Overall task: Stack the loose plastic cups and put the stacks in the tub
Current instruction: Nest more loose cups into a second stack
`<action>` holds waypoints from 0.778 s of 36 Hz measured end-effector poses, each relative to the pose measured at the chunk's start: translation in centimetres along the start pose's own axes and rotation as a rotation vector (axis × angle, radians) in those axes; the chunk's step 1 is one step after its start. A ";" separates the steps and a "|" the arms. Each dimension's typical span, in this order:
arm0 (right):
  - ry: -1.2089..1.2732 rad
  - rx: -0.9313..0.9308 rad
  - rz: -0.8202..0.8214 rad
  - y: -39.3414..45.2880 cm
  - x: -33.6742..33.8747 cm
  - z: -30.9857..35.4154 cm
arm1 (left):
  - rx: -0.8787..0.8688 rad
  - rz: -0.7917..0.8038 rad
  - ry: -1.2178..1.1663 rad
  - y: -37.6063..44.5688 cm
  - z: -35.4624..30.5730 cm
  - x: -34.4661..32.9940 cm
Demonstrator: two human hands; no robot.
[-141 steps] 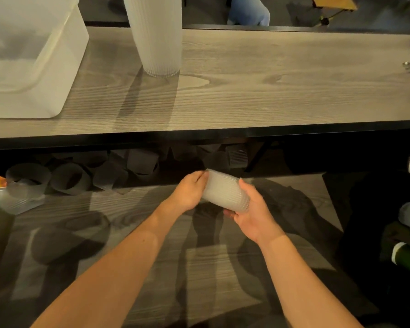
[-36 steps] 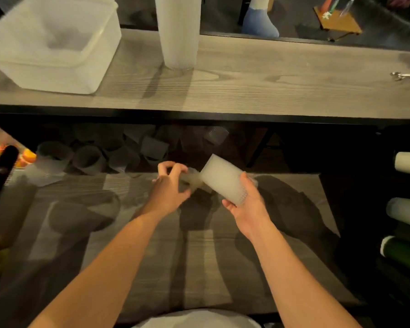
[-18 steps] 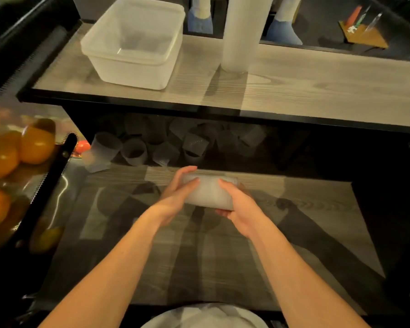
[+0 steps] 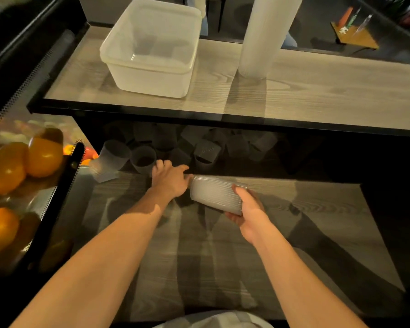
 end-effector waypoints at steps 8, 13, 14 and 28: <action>0.038 -0.016 -0.010 0.5 -0.5 0.1 | 0.020 -0.198 -0.526 -1.6 1.7 -0.5; 0.077 -0.029 -0.023 0.5 -1.1 0.1 | 0.172 -0.074 -1.159 -2.9 2.9 -0.6; 0.093 -0.036 -0.022 0.4 -1.2 0.1 | 0.243 -0.031 -1.408 -3.2 3.1 -0.5; 0.094 -0.158 0.307 -0.8 -4.7 -0.2 | 0.220 0.249 -1.510 -4.4 5.3 -1.4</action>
Point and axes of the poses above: each hand's wrist, its own y-axis towards the middle knuckle, its own x-axis out of the back of the hand, z = x × y, the point moved 2 cm from there along y, towards the middle knuckle, and after that the axes turned 2 degrees about x, right-handed, at the moved point
